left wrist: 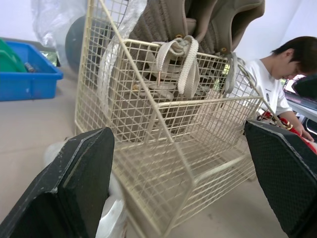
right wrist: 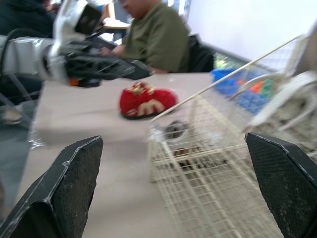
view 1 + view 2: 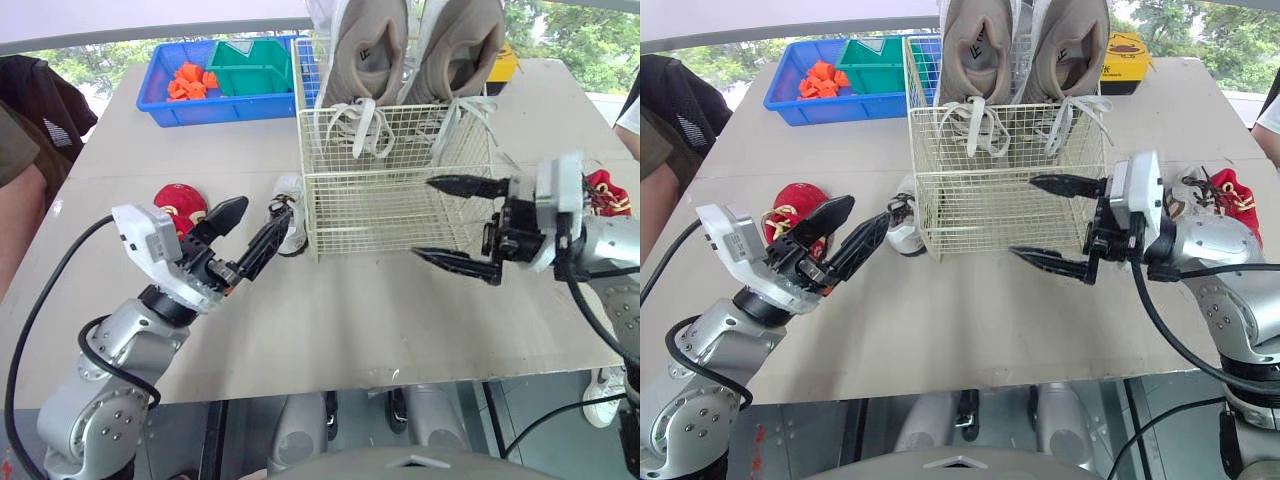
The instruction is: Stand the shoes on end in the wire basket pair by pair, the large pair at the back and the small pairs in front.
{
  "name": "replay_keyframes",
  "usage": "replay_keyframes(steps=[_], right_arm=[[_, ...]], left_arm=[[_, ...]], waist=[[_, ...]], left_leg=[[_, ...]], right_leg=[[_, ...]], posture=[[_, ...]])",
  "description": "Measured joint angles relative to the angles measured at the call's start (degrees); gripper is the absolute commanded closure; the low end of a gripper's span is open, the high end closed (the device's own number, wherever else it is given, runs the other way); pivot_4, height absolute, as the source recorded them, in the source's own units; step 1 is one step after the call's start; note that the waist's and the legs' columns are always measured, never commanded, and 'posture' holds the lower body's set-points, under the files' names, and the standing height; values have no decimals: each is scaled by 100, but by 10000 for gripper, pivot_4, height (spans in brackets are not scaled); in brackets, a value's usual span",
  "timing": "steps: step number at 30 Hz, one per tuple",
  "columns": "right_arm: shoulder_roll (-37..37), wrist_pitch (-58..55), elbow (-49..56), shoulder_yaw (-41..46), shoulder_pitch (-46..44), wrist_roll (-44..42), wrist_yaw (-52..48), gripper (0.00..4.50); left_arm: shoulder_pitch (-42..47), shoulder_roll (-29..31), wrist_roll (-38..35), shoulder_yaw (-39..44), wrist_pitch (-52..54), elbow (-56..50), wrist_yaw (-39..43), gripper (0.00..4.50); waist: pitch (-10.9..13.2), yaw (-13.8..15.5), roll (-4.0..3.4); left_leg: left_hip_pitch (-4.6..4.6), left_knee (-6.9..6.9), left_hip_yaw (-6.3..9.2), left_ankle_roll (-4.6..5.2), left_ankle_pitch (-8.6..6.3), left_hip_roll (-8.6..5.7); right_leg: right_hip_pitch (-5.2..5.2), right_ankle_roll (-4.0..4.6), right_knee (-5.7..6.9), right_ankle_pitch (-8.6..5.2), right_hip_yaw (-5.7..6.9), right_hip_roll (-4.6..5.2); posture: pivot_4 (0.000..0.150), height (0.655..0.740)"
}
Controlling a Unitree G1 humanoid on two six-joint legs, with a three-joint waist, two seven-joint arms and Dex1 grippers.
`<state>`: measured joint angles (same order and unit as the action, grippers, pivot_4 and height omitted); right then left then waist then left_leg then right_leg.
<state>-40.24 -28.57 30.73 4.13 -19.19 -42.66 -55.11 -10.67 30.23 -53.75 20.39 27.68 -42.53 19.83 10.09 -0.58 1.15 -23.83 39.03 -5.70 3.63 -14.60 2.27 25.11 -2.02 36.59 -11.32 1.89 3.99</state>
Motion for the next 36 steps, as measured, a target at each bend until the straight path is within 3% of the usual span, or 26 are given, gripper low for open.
replay_keyframes(steps=[6, 14, 19, 26, 29, 36], right_arm=[[-67, 1, 198, -159, 225, 11, -119, 398], [112, 8, 283, -355, 241, -61, -213, 398], [313, 49, 112, -631, 115, 6, -315, 398], [306, 94, 152, -612, 261, 80, -298, 398], [201, 83, 382, -477, 538, 70, -146, 398], [-4, -23, 974, -144, 1095, -34, 309, 398]], left_arm=[[-497, -85, 335, 284, -11, 161, -229, 0], [-999, -669, 1265, 800, -94, 247, -1252, 0], [-1038, -1021, 1686, 689, -123, 247, -1598, 0], [-606, -764, 1525, -203, 202, 280, -922, 0], [209, -526, 1647, -609, 403, 759, -718, 0], [1134, -445, 1971, -1193, 455, 1707, -309, 0]], waist=[[0, 5, 0], [-2, 10, 8], [-3, 35, 11], [-4, 121, 13], [-5, 173, 11], [-5, 134, 13]], left_leg=[[-2, -1, 1, 0, -1, 1], [-4, -1, 6, -5, -9, 3], [-9, -1, 11, -20, -19, 2], [-15, -4, 13, -20, -22, 1], [-17, -4, 22, -12, -17, -1], [-17, -5, 19, 8, -6, -1]], right_leg=[[2, 0, -3, -1, 6, 5], [0, 0, -12, 0, 13, 17], [3, 2, -17, 1, 23, 22], [2, 3, -27, 1, 28, 21], [-5, 3, -26, 2, 41, 13], [-5, 2, -30, 2, 36, 10]], posture=[[1500, 7400], [1500, 7400], [1500, 7400], [1500, 7400], [1500, 7400], [1500, 7400]])
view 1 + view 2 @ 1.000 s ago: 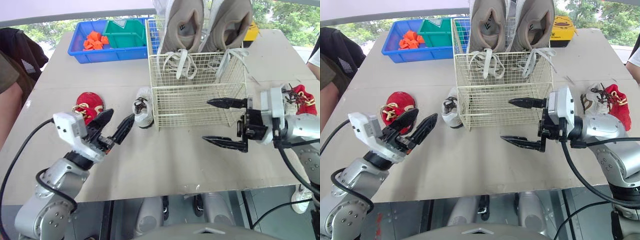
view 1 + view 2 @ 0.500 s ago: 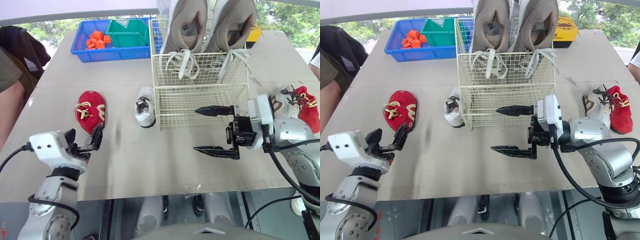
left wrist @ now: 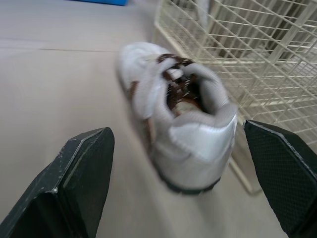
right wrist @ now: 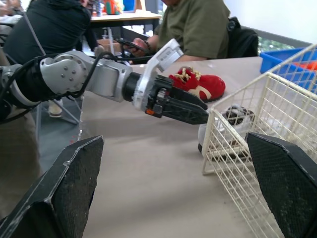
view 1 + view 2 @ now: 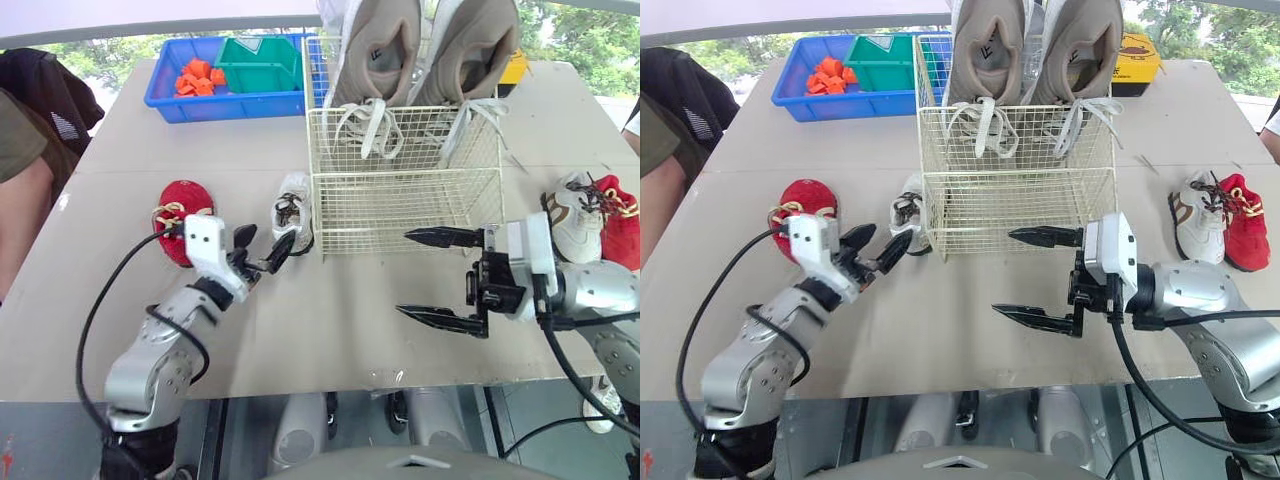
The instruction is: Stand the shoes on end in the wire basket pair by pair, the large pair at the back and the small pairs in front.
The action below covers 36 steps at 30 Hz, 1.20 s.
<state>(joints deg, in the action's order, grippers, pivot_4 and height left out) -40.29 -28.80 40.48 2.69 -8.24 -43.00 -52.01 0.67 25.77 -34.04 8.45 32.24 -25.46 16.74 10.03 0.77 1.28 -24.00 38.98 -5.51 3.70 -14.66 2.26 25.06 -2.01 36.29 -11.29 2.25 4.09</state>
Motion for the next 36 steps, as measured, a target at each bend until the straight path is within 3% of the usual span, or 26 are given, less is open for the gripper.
replay_keyframes(steps=[1, 4, 11, 13, 17, 20, 23, 27, 30, 32, 36], right_arm=[[-31, -2, 71, 65, 45, -19, 38, 398], [-118, -3, 179, 139, 200, -30, 138, 0], [-141, -3, 251, 239, 346, -49, 315, 0], [-153, -3, 247, 239, 341, -50, 305, 0], [-178, -53, 54, 212, -79, -225, 207, 0], [-182, -266, -509, 194, -1058, -576, 49, 0], [-183, -476, -901, 134, -1792, -688, 1, 0], [-361, -861, -1534, 63, -2862, -891, -223, 0], [-872, -1132, -1847, 48, -3556, -689, -281, 0], [-1183, -1461, -2131, -6, -4175, -676, -493, 0], [-1413, -2081, -2668, -484, -5381, -594, -1084, 0]], left_arm=[[72, 15, 77, -76, 17, 84, 51, 0], [223, 14, 270, -225, 104, 391, 68, 7651], [256, -176, 348, -217, 22, 470, 220, 39255], [203, -197, 343, -174, -19, 461, 231, 42334], [-65, -305, 242, 444, -397, 84, 195, 43001], [-24, -229, 11, 1413, -845, -787, 57, 43020], [20, -19, -324, 1608, -896, -1263, 194, 43020], [-230, 830, -1437, 2134, -950, -1669, 1387, 43020], [-293, 1671, -1795, 2369, -984, -1638, 2512, 43020], [-38, 2158, -1759, 2224, -1109, -1468, 3263, 43020], [851, 2581, -1255, 1447, -1653, -796, 4485, 43020]], waist=[[0, -1, 0], [0, 3, 1], [-1, 0, 3], [-1, -1, 3], [4, -31, 15], [6, -12, 18], [6, 14, 18], [7, -2, 15], [18, 10, -3], [22, 9, -11], [21, -21, -16]], left_leg=[[0, 0, 0, 0, 0, 0], [0, 0, 1, 0, 0, 0], [1, 0, 2, 1, 0, 1], [1, 0, 2, 0, 0, 1], [1, 1, 3, 0, 0, 4], [2, 1, 4, 0, 0, 6], [1, 2, 4, 0, 1, 1], [-3, -4, 5, -1, 1, 3], [-16, -5, 9, -2, 2, 0], [-23, -5, 9, -1, 1, -3], [-22, -7, 2, 0, 1, -1]], right_leg=[[0, 0, 0, 0, 0, 0], [-1, -1, 0, 0, 0, 0], [-2, -1, 0, 0, 0, 2], [-1, -1, 0, 0, 0, 2], [0, 0, 0, 0, -2, 4], [-1, 5, 0, 3, 1, 5], [-5, 7, -5, 5, 2, 7], [-6, 8, -19, 5, 9, 6], [1, 8, -28, 5, 20, 5], [6, 7, -32, 5, 22, 2], [8, 7, -36, 6, 16, -7]], posture=[[1500, 7400], [1500, 7400], [1500, 7400], [1500, 7400], [1500, 7400], [1500, 7400], [1500, 7400], [1500, 7400], [1500, 7400], [1500, 7400], [1500, 7400]])
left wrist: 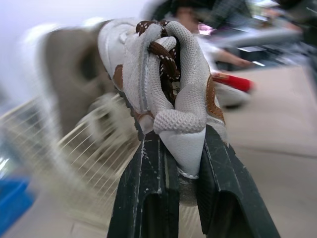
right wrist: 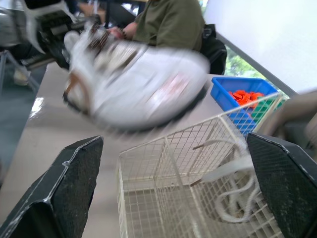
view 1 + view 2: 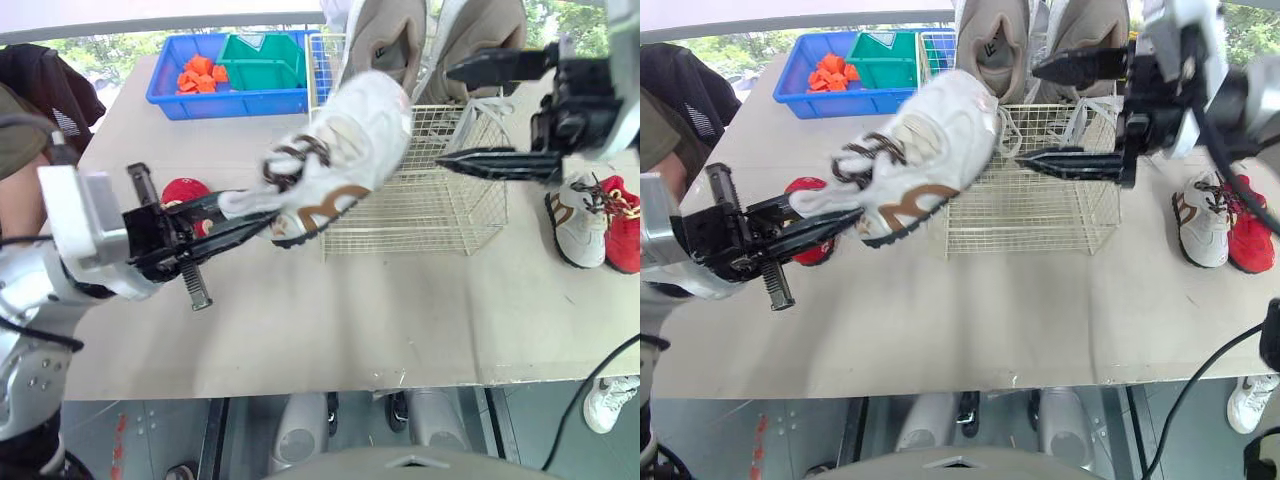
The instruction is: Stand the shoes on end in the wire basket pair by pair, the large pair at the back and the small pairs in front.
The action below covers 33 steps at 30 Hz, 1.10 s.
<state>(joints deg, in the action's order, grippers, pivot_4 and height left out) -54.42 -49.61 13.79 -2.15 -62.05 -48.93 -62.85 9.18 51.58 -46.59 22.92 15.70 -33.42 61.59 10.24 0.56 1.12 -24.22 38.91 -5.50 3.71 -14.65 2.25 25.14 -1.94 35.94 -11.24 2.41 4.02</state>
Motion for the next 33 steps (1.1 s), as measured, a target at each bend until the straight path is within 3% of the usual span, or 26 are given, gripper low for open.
replay_keyframes(steps=[8, 15, 16, 18, 23, 25, 26, 29, 32, 33], right_arm=[[271, -1357, -879, -2071, -1958, 801, -1385, 0], [988, -2003, -1395, -3219, -2428, 1405, -1621, 0], [1086, -2035, -1497, -3388, -2467, 1533, -1650, 5470], [1189, -2031, -1584, -3705, -2505, 1753, -1710, 11045], [1140, -1880, -1538, -4011, -2486, 1973, -2062, 35122], [1089, -1834, -1495, -3947, -2485, 1992, -2096, 42284], [1033, -1831, -1450, -3882, -2459, 1991, -2108, 43855], [809, -1982, -1383, -3304, -2039, 1810, -2107, 44154], [828, -2278, -1314, -2330, -1438, 1405, -1851, 44187], [856, -2338, -1253, -2012, -1245, 1270, -1735, 44191]], left_arm=[[2058, -207, 1495, -1809, -1878, 2120, 2102, 43020], [2772, -502, 1944, -2253, -2840, 2876, 2724, 43020], [2830, -532, 2005, -2310, -2950, 2949, 2754, 43020], [2878, -598, 2147, -2355, -3147, 3011, 2770, 43020], [2884, -619, 2334, -2355, -3404, 3016, 2700, 43020], [2869, -623, 2297, -2346, -3377, 2974, 2621, 32913], [2816, -617, 2193, -2306, -3305, 2916, 2562, 30011], [2492, -531, 1693, -1821, -2500, 2615, 1924, 15307], [2054, -365, 645, -1153, -679, 2069, 515, 676], [1922, -315, 314, -966, -163, 1954, 113, 0]], waist=[[4, -47, -11], [3, -100, -10], [4, -101, -10], [3, -102, -10], [4, -104, -10], [4, -105, -10], [3, -110, -10], [3, -115, -8], [3, -121, -7], [2, -130, -4]], left_leg=[[-68, 14, -22, -25, 17, 1], [-79, 21, -45, -20, 14, 4], [-81, 25, -44, -20, 14, 4], [-81, 31, -43, -20, 14, 4], [-81, 40, -22, -20, 14, 8], [-80, 42, -16, -20, 14, 9], [-78, 42, -13, -20, 14, 11], [-77, 44, -7, -20, 14, 22], [-67, 44, -6, -21, 15, 23], [-60, 44, -4, -21, 15, 23]], right_leg=[[58, -14, 2, 23, -3, -25], [63, -17, 4, 23, 2, -23], [63, -17, 5, 23, 4, -23], [63, -18, 9, 23, 4, -23], [63, -18, 18, 23, 3, -22], [63, -18, 25, 23, 3, -21], [63, -18, 28, 23, 3, -21], [63, -19, 37, 23, 4, -17], [63, -23, 56, 20, 1, -8], [59, -27, 62, 18, 2, -6]], posture=[[1500, 7400], [1500, 7400], [1500, 7400], [1500, 7400], [1500, 7400], [1500, 7400], [1500, 7400], [1500, 7400], [1500, 7400], [1500, 7400]])
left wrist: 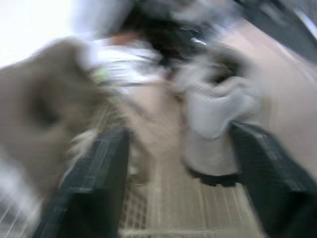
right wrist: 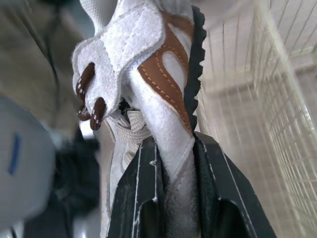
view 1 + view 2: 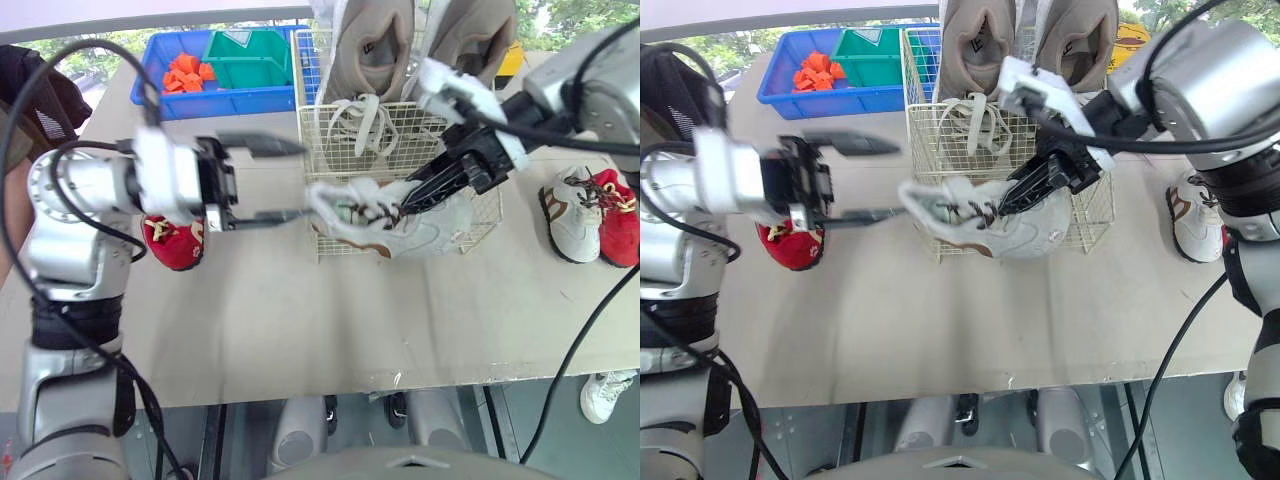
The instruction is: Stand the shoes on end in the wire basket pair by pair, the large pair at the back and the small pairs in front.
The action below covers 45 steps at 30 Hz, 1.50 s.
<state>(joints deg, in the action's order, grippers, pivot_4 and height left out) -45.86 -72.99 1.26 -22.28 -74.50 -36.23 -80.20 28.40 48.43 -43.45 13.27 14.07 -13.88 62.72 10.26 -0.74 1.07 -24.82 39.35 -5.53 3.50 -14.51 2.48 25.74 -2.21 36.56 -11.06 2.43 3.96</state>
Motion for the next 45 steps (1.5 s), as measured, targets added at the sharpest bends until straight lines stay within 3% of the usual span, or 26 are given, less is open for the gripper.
replay_keyframes(steps=[2, 6, 11, 14, 19, 22, 27, 28, 30, 35, 39, 45], right_arm=[[195, -132, 134, 672, 423, -278, 325, 44213], [1411, -84, 831, 2460, 1565, -718, 1883, 44225], [2303, 21, 1745, 3282, 2275, -960, 3342, 44237], [2636, 61, 2062, 3302, 2521, -1194, 3812, 44238], [2826, 89, 2164, 3286, 2599, -1532, 4276, 44238], [2833, 124, 2240, 3261, 2642, -1629, 4428, 44239], [2825, 196, 2297, 3263, 2909, -1878, 4748, 44240], [2826, 206, 2318, 3269, 2930, -1944, 4811, 33997], [2822, 287, 2435, 3290, 3003, -2069, 4969, 25527], [2517, 820, 3122, 3347, 3693, -2095, 5055, 588], [1863, 1845, 3901, 3432, 4712, -1542, 4722, 0], [1380, 2657, 4465, 3946, 5915, -1476, 4468, 0]], left_arm=[[-305, 30, -725, 361, 994, -189, -872, 0], [-1541, -242, -2896, 1138, 2536, -702, -2947, 0], [-2534, -703, -4581, 1189, 2928, -1575, -4169, 0], [-2386, -1040, -4932, 773, 2852, -2003, -4666, 0], [-1680, -1127, -4981, 299, 2842, -1895, -4832, 0], [-1444, -1164, -4947, 163, 2848, -1668, -4804, 7268], [-1275, -1201, -4902, 69, 2917, -1456, -4602, 30131], [-1270, -1196, -4894, 69, 2923, -1430, -4581, 35070], [-1221, -1181, -4863, 63, 2944, -1369, -4518, 41593], [-813, -936, -4601, 115, 2963, -962, -4196, 41921], [-175, -582, -4006, 184, 2965, -423, -3551, 41924], [1229, -505, -1987, -377, 2165, 430, -2349, 41927]], waist=[[0, -10, 1], [-5, -32, 8], [-6, 45, 10], [-9, 69, 14], [-10, 51, 14], [-10, 34, 14], [-10, 10, 15], [-10, 10, 15], [-10, 13, 15], [-10, 72, 16], [-10, 128, 16], [-12, 155, 20]], left_leg=[[12, -1, 1, -1, 0, -1], [22, -4, 11, -21, 12, 3], [14, -1, 41, -34, 20, -20], [22, 2, 44, -32, 21, -32], [26, 4, 40, -30, 22, -36], [25, 3, 38, -29, 22, -36], [21, 2, 37, -29, 22, -34], [21, 1, 38, -29, 22, -33], [21, 1, 39, -29, 22, -33], [16, 1, 43, -29, 21, -35], [18, 0, 34, -29, 21, -39], [23, 1, 9, -29, 21, -42]], right_leg=[[-4, -6, 20, -4, -2, 5], [-4, -6, 42, -3, -1, 6], [-12, 0, 42, -4, 14, 12], [-28, 2, 36, -4, 13, 11], [-29, 2, 36, -4, 8, 1], [-29, 1, 33, -4, 6, 0], [-27, 0, 27, -4, 5, -2], [-27, 0, 27, -4, 5, -2], [-27, 0, 27, -4, 7, -2], [-28, -1, 23, -5, 14, -1], [-27, -3, 17, -7, 7, -5], [-32, -2, 11, -7, 3, -13]], posture=[[1500, 7400], [1500, 7400], [1500, 7400], [1500, 7400], [1500, 7400], [1500, 7400], [1500, 7400], [1500, 7400], [1500, 7400], [1500, 7400], [1500, 7400], [1500, 7400]])
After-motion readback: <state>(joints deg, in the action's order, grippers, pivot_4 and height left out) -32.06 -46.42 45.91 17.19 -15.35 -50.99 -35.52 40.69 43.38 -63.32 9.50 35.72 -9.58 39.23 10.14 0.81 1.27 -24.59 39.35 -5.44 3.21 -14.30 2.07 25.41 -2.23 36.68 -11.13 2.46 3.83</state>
